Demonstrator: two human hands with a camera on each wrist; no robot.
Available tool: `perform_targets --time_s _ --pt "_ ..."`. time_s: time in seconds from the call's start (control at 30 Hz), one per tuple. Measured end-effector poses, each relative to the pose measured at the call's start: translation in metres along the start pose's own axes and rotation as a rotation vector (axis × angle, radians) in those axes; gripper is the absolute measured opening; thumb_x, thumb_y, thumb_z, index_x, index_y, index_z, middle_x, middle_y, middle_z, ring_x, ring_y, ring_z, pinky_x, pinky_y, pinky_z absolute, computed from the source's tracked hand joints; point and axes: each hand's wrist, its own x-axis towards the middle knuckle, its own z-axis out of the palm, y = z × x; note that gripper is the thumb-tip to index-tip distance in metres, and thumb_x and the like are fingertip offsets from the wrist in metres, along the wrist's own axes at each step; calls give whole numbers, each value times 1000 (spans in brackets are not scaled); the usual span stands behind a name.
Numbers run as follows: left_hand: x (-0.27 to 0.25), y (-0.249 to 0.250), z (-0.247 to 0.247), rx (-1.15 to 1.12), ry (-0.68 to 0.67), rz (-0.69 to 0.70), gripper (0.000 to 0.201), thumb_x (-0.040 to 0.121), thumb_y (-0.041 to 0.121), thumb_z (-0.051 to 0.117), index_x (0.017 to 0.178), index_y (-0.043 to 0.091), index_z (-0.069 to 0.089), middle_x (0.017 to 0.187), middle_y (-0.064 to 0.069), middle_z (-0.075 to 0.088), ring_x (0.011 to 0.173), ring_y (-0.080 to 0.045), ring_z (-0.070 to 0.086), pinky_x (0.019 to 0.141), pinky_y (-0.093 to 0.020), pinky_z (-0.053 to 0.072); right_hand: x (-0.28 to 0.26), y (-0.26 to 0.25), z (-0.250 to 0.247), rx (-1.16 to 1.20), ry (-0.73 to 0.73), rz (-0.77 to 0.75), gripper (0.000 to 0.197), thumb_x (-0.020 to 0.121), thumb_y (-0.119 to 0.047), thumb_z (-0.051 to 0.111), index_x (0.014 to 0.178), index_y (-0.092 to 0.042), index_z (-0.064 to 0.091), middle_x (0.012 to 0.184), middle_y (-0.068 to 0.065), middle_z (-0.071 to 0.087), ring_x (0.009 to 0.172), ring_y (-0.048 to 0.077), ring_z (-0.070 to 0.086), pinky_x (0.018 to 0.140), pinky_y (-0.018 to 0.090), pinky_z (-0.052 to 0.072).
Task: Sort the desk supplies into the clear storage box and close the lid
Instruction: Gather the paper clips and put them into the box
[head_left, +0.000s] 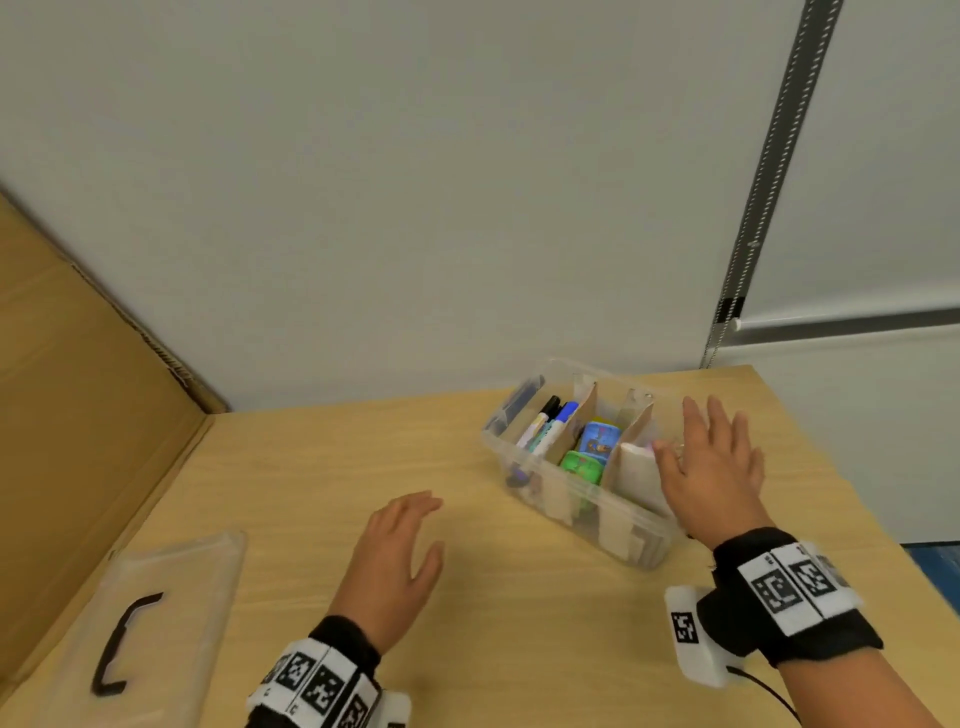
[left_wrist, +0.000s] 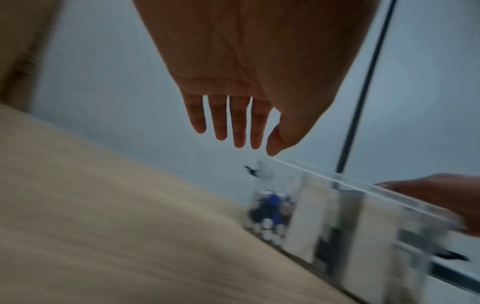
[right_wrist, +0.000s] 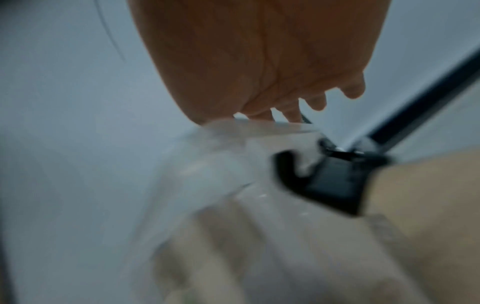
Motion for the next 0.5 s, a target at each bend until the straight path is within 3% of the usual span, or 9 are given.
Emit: perform_targets --time_s 0.13,0.23,0.4,0.5 --pt "-24 -77 -34 115 23 -207 46 93 34 51 137 28 40 142 7 40 130 -13 35 109 -31 32 -36 -54 20 -17 95 -226 60 95 -31 44 149 -16 22 160 6 9 148 27 -5 119 48 4" --pt "-43 -121 -56 135 54 -378 46 93 35 50 137 29 39 142 8 39 131 -15 34 108 -33 32 -64 -102 57 -12 71 -467 54 92 -28 46 143 -14 35 155 10 23 146 29 9 117 41 11" --pt "-77 -190 -76 152 29 -653 57 90 38 49 143 28 31 152 2 27 138 -23 26 115 -40 25 -105 -181 137 34 -337 -683 49 96 -32 43 143 -26 30 158 -3 8 147 18 0 117 29 10" --pt "-92 -225 -87 111 52 -840 62 88 40 48 145 26 27 156 -2 18 142 -28 17 117 -48 17 -122 -224 183 59 -555 -727 48 97 -29 41 144 -23 31 157 -4 11 145 14 9 114 22 11"
